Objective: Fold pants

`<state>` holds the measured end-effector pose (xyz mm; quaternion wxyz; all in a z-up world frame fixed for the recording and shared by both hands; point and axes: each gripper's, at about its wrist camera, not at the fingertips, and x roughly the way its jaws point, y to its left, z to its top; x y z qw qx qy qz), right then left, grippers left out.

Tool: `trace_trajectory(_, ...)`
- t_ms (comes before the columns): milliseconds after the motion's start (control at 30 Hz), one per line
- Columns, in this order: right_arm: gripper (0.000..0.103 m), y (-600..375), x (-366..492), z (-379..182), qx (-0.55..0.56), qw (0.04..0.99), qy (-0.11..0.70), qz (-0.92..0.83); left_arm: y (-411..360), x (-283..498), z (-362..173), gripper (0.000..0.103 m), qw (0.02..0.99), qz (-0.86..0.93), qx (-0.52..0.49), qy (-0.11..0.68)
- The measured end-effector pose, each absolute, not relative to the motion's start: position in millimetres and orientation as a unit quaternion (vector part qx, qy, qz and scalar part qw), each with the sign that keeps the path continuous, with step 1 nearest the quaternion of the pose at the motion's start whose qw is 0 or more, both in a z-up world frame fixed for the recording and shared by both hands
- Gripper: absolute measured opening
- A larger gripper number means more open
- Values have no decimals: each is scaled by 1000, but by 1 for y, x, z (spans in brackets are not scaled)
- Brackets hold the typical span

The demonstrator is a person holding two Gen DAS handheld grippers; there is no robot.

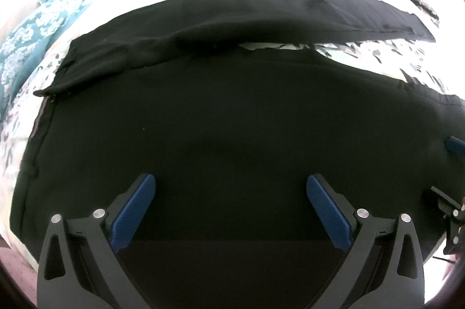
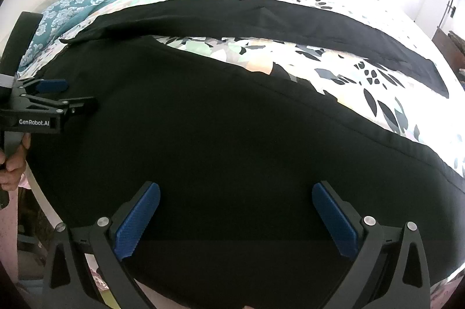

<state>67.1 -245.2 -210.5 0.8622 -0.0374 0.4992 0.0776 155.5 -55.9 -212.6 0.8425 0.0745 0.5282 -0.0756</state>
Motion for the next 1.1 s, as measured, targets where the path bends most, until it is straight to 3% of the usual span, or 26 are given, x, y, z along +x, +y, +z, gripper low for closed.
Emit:
trace_trajectory(567, 103, -245, 69, -210, -37, 863, 499, 74, -46, 157, -186, 102, 847, -70, 34, 526)
trace_trajectory(833, 103, -247, 74, -208, -39, 854, 511, 88, -16, 237, -155, 102, 866, 12, -17, 500)
trace_trajectory(1100, 103, -267, 77, -178, -2, 864, 496, 90, 5, 310, -188, 102, 857, 93, 9, 506)
